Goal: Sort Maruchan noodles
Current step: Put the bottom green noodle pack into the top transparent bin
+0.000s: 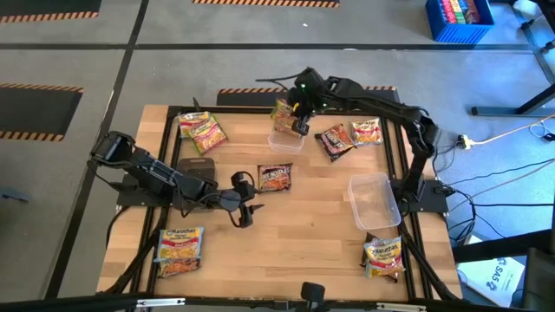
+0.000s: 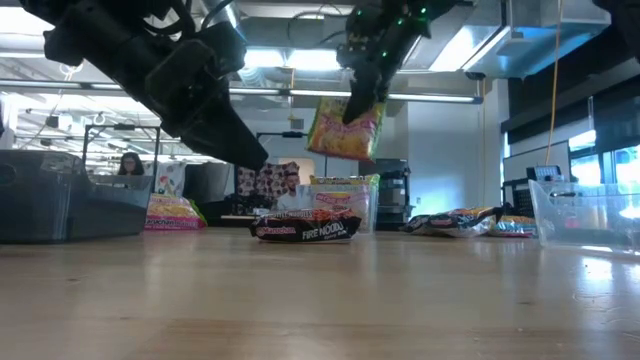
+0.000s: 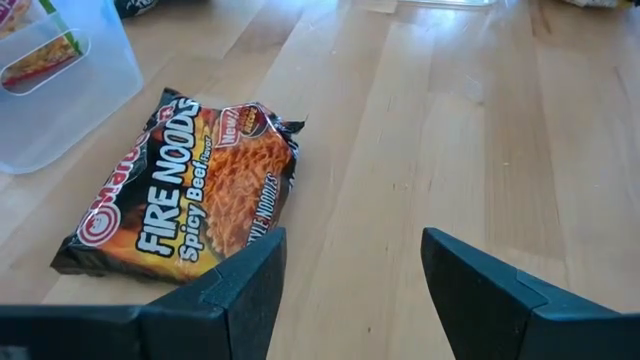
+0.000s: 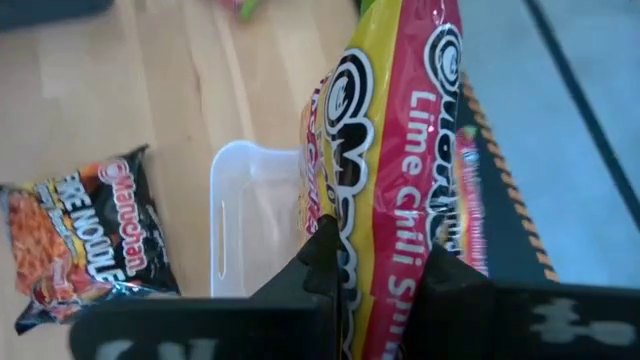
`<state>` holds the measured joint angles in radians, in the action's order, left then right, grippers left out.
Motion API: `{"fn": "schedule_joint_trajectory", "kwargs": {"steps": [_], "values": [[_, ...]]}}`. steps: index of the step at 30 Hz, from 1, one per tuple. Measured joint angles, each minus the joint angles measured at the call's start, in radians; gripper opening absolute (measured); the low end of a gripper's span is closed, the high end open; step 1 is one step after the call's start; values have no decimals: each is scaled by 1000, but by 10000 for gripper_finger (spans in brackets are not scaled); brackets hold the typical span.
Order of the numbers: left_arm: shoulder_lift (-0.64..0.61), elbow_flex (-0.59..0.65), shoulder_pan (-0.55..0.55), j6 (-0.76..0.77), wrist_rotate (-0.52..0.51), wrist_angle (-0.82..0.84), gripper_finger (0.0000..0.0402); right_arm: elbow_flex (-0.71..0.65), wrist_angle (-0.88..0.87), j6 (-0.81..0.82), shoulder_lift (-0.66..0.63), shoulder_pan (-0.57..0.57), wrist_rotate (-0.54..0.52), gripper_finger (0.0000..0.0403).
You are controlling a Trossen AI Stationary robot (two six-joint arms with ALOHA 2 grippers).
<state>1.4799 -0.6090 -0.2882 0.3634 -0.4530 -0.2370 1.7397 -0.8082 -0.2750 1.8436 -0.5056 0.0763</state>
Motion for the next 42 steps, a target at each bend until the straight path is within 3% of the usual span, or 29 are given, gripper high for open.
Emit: {"fn": "schedule_joint_trajectory", "kwargs": {"steps": [36, 42], "values": [[0, 0, 0, -8, 2, 5, 227, 1, 4, -21, 271, 2, -8, 36], [0, 0, 0, -8, 2, 5, 227, 2, 3, -11, 278, 2, -6, 85]]}}
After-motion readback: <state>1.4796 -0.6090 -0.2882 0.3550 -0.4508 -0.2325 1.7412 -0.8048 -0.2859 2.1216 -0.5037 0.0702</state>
